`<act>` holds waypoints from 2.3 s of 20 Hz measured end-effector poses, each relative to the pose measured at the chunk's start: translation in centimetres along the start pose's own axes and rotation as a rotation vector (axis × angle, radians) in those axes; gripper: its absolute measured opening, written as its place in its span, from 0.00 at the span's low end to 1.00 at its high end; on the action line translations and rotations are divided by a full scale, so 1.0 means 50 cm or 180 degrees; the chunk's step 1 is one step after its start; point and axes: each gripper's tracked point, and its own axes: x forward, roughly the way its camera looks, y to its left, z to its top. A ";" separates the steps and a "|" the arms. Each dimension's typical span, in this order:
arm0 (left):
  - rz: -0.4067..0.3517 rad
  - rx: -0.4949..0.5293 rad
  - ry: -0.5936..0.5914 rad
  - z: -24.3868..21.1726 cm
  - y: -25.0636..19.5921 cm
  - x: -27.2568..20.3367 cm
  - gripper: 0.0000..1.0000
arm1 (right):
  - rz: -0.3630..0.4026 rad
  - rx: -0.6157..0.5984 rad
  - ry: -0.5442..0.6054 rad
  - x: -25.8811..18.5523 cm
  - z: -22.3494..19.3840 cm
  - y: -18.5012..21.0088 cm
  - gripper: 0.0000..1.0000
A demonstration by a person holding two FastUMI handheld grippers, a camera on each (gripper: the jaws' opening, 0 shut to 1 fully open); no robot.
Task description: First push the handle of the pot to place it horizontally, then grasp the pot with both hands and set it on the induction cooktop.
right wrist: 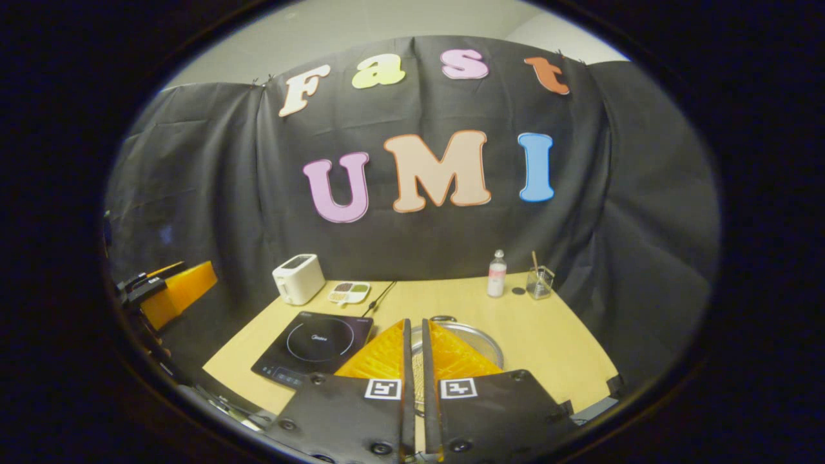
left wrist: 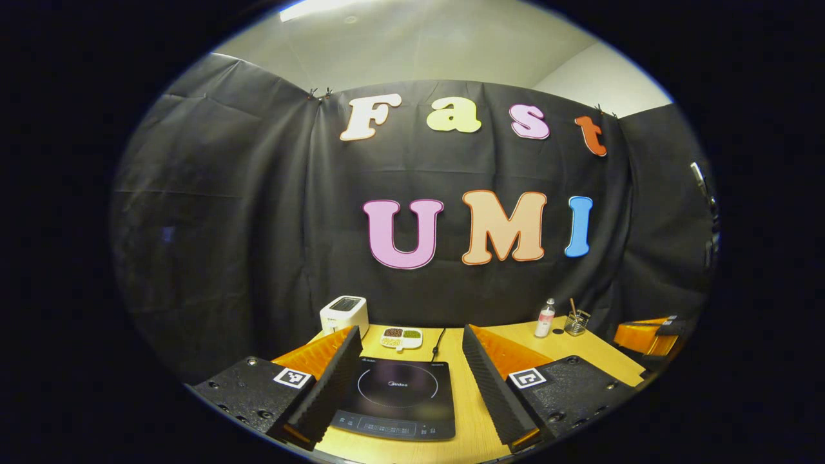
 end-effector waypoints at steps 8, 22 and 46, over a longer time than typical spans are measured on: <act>-0.0025 -0.0012 0.0105 -0.040 0.037 -0.016 0.95 | 0.0164 0.0380 0.0762 0.013 -0.159 0.038 0.07; -0.0014 0.0056 0.0286 -0.084 0.054 0.012 0.96 | 0.0306 0.1100 0.2253 0.090 -0.417 0.071 0.06; 0.0224 -0.0046 0.0463 -0.082 -0.080 0.164 0.99 | -0.0038 0.1018 0.3167 0.178 -0.561 -0.149 0.03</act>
